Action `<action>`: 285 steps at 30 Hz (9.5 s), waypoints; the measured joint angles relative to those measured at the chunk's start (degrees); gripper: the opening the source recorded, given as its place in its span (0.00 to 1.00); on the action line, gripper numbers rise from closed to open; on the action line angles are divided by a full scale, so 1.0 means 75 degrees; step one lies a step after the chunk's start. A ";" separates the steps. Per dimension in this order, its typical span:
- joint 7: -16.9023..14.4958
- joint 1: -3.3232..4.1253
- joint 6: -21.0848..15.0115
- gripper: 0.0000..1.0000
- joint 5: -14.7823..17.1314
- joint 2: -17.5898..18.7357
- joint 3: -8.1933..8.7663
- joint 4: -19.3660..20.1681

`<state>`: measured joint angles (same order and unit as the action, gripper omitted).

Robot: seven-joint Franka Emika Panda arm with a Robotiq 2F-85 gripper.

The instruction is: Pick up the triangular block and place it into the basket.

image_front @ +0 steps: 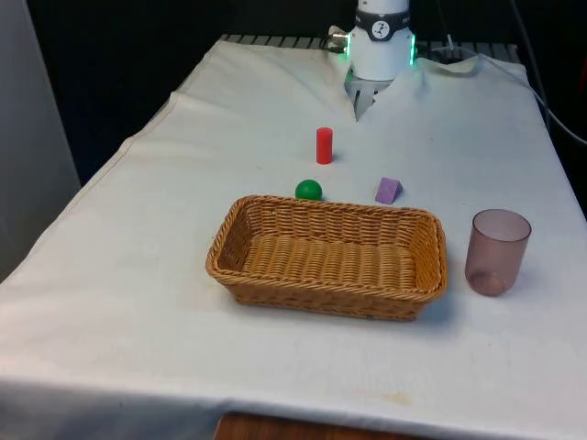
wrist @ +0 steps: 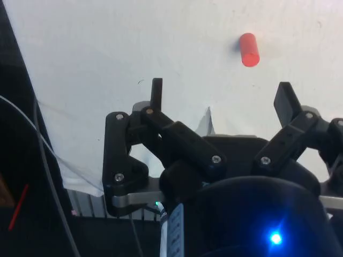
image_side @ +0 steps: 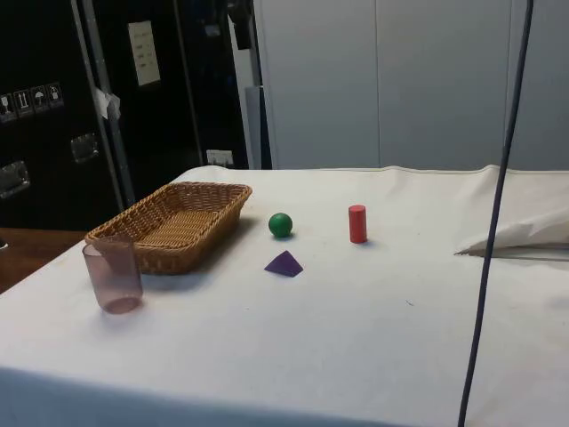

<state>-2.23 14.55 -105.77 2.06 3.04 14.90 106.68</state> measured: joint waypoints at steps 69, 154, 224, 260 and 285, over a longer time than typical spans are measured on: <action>0.2620 0.0008 -0.3621 1.00 -0.0542 -0.0840 -0.1520 0.3843; 0.2330 -0.0122 -0.8220 0.33 -0.0802 0.2200 -0.0703 0.4393; 0.1291 -0.0237 -0.5302 0.33 -0.0053 0.2850 0.0008 -0.0008; 0.1421 -0.0290 -0.6593 0.53 0.0084 0.5004 0.0008 -0.0718; 0.1367 -0.0298 -0.6157 1.00 0.0107 0.4645 0.0038 -0.0795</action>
<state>8.02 12.32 -151.95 2.86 37.87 15.18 100.73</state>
